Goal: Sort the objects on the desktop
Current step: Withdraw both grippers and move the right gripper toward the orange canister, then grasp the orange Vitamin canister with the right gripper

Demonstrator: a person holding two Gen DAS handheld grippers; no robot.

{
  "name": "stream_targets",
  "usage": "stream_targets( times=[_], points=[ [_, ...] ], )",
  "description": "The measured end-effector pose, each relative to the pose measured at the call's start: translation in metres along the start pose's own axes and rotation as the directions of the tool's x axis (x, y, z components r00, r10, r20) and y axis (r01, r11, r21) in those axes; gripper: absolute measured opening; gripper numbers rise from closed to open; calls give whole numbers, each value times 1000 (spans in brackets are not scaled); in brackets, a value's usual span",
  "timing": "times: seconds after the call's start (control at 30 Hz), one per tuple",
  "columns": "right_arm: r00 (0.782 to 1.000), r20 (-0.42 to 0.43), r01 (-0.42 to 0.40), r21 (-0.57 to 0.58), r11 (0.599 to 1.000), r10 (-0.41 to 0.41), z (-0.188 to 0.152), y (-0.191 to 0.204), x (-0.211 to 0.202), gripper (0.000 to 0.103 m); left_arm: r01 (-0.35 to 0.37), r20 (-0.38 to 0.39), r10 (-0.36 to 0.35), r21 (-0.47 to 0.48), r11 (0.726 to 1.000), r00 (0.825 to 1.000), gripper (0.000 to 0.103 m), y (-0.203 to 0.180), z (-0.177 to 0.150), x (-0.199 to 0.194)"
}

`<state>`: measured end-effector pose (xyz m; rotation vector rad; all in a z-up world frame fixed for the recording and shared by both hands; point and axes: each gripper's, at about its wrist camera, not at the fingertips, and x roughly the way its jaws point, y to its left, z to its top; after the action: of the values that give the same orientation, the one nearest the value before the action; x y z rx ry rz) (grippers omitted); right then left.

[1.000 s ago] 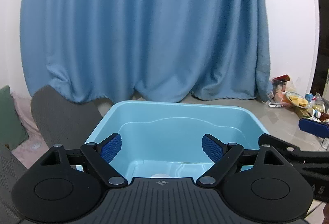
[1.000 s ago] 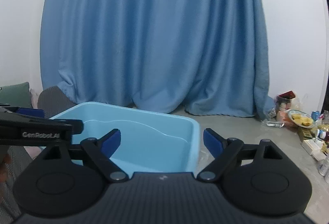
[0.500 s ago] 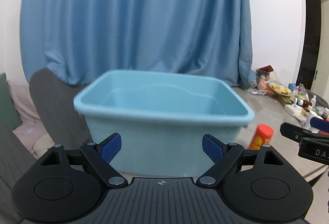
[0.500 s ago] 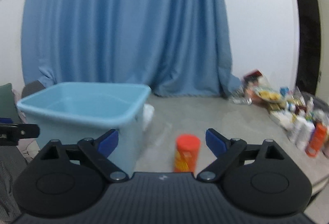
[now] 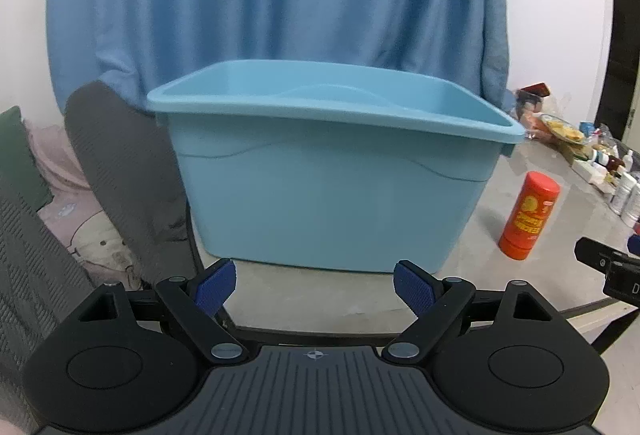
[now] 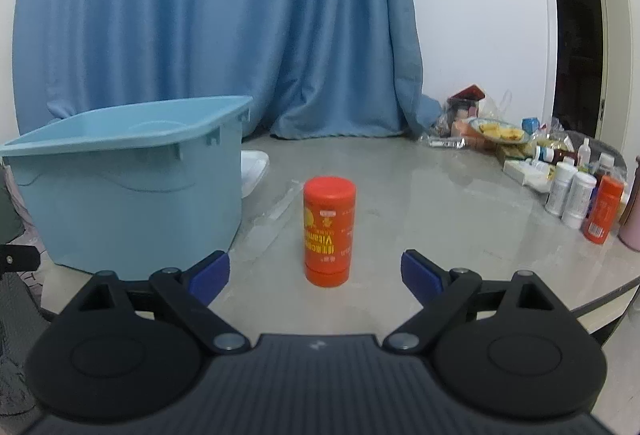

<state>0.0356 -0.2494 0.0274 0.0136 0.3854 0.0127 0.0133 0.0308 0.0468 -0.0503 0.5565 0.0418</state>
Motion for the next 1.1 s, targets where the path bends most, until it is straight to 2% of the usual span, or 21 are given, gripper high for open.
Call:
stream_targets(
  times=[0.23, 0.6, 1.1],
  points=[
    [1000, -13, -13, -4, 1000, 13, -7, -5, 20, 93, -38, -10, 38, -20, 999, 999, 88, 6, 4, 14],
    [997, -66, -36, 10, 999, 37, -4, -10, 69, 93, -88, -41, 86, -55, 995, 995, 88, -5, 15, 39],
    [994, -112, -20, 0, 1000, 20, 0, -4, 146, 93, -112, -49, 110, -49, 992, 993, 88, -12, 34, 66]
  ],
)
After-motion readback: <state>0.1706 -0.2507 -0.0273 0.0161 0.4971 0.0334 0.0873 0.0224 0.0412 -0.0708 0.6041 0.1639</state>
